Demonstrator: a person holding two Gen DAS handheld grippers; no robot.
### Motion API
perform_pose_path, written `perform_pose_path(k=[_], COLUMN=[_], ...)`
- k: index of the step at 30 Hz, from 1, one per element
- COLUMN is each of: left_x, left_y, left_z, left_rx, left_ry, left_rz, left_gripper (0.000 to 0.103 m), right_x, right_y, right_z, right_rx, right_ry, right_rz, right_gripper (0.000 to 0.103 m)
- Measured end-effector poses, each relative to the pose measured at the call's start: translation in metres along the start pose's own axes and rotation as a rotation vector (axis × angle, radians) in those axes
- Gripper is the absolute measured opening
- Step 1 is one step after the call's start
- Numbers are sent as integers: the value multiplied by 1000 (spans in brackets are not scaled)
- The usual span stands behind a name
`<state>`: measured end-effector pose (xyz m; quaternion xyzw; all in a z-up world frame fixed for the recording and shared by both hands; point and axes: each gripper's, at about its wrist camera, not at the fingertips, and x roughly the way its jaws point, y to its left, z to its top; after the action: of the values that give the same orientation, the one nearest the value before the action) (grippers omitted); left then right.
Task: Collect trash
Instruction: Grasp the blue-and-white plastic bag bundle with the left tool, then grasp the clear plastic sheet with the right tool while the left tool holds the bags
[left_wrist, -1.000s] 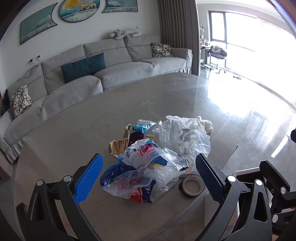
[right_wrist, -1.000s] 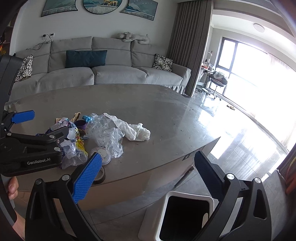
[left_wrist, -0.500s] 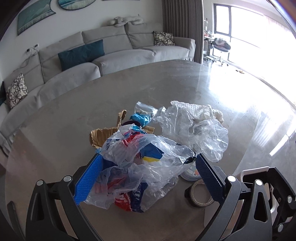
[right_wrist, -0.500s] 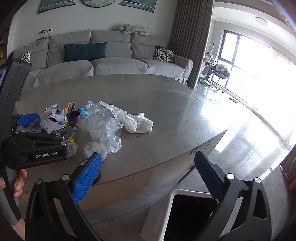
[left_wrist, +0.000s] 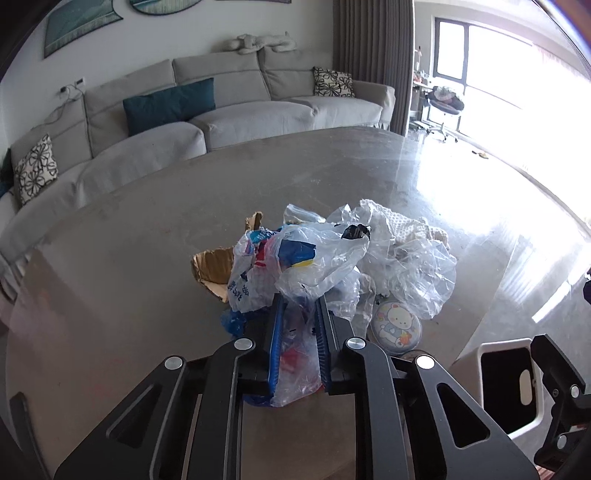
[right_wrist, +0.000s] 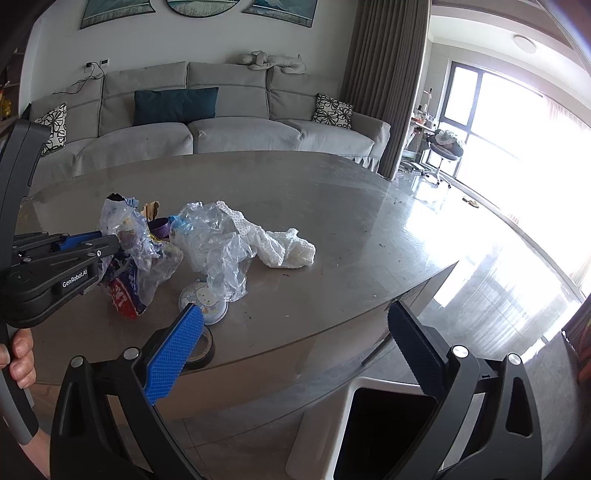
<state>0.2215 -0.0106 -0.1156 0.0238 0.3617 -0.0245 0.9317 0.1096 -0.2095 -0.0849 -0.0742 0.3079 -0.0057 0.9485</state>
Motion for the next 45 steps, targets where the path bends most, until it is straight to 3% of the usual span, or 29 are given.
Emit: perform_pose_path(k=[8,15,22,43,45], left_x=[-38,-68,-88,-48,-46], left_y=[14,36,49,55,52], left_z=[3,10,16,19,19], left_rx=[3,-25,-9,-11,-13], left_ry=[-65,-114,-156,-104,-101], left_rz=[16,8,78,88,91], left_gripper=[17,17,17,17,17], right_x=[8,42,81,124,125], right_y=[12,26,40,58,58], right_z=[13,26,30,41,40], right_rx=[-11,8,43,-12,-24], right_ry=[-34,-28,15,67,76], right_rz=[43,109,181,227,228], right_gripper=[100,100,100,100,96])
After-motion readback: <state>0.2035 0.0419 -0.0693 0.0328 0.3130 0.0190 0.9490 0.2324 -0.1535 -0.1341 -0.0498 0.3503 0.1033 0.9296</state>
